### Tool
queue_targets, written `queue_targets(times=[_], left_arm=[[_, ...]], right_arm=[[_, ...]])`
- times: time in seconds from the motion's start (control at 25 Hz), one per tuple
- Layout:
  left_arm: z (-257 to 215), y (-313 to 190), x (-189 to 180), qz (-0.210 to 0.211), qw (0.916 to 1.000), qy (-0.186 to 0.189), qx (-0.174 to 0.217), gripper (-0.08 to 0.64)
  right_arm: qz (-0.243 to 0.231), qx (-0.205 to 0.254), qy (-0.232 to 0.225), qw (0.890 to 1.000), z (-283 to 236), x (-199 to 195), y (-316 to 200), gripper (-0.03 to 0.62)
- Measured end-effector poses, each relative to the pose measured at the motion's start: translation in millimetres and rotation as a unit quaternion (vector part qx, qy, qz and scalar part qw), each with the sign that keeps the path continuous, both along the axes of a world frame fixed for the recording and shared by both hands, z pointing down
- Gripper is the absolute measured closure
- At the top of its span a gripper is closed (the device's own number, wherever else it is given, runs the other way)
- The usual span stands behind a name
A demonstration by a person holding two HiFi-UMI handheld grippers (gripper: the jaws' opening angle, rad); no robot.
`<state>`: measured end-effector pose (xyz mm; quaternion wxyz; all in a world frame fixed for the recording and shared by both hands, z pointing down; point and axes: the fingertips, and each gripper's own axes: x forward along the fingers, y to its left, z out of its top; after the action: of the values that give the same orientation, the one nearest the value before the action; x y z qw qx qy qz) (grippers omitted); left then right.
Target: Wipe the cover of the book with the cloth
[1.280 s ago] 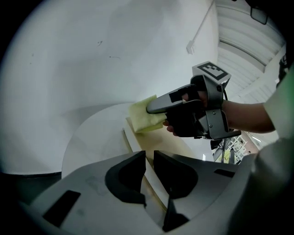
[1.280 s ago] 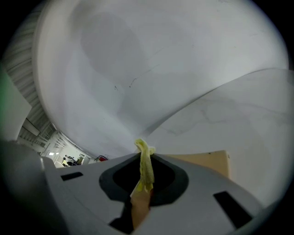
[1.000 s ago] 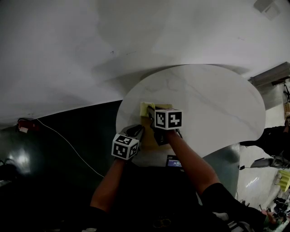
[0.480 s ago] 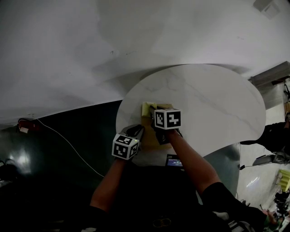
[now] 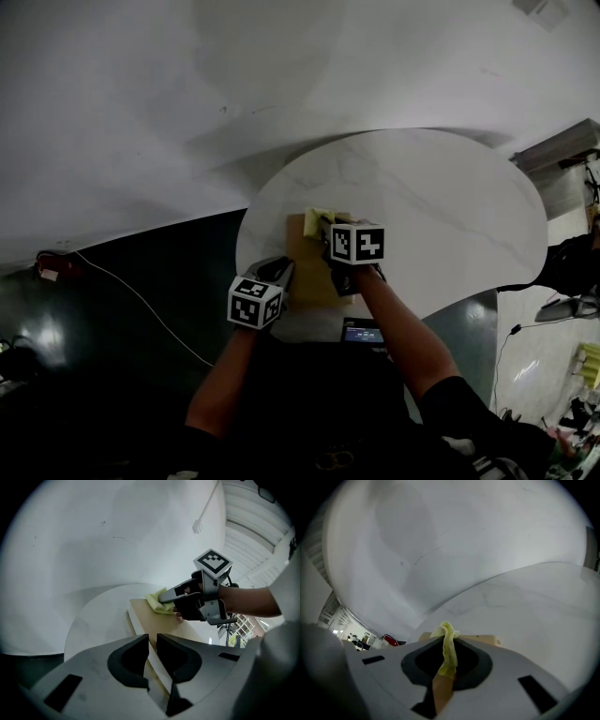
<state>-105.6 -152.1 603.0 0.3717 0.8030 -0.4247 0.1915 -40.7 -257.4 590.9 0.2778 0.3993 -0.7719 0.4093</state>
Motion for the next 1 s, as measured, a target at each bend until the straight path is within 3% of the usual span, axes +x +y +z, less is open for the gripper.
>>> queue_targets(times=[0.68, 1.0], left_arm=[[0, 1, 0, -0.007, 0.9998, 0.013, -0.010, 0.504], [2, 0, 0, -0.007, 0.9998, 0.012, -0.012, 0.503]], right_arm=[[0.057, 0.013, 0.017, 0.998, 0, 74, -3, 0.505], [0.073, 0.014, 0.020, 0.997, 3, 83, -3, 0.505]])
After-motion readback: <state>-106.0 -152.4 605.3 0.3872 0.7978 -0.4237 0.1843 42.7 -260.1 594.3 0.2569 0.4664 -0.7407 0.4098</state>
